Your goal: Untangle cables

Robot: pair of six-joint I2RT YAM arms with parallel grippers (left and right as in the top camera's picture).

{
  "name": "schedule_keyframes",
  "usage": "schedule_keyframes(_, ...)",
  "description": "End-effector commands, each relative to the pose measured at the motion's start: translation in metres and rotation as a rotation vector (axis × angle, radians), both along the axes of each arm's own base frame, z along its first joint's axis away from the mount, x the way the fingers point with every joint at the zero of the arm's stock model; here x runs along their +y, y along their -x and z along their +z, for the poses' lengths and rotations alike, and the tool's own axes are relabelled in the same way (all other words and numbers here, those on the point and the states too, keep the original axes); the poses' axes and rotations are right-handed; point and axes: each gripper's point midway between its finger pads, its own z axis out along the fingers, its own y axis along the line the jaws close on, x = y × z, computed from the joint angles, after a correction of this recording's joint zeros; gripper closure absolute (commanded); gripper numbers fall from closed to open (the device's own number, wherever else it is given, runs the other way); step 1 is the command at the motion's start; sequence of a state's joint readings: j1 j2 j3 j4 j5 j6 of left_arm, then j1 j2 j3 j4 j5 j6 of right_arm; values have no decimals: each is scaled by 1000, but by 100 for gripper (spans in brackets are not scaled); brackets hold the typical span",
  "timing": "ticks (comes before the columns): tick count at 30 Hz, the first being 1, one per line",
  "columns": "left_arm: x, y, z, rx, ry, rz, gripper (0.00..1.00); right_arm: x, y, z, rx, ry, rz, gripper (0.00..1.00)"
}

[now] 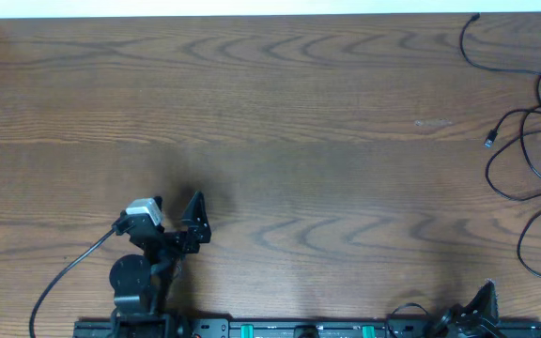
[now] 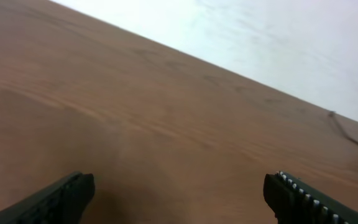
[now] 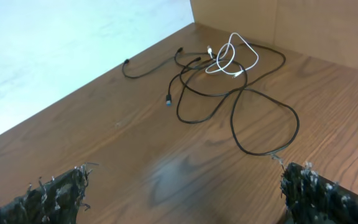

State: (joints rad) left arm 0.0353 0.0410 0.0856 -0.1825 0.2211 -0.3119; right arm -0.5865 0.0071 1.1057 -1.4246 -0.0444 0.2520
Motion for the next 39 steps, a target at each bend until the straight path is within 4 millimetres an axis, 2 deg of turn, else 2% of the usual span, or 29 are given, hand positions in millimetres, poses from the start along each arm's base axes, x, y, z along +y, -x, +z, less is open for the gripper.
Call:
schedule_keyframes(1,16,-1,-5,-18,-40,76,8,-1,0,0,5,-6,3,1)
schedule_keyframes(14,21,-1,-6,-23,-173,74,8,-1,0,0,5,-6,3,1)
schedule_keyframes(21,20,-1,-6,-21,-176,73,8,-1,0,0,5,-6,3,1)
schedule_keyframes(39,21,-2,-44,152,-171,58,8,-1,0,0,5,-6,3,1)
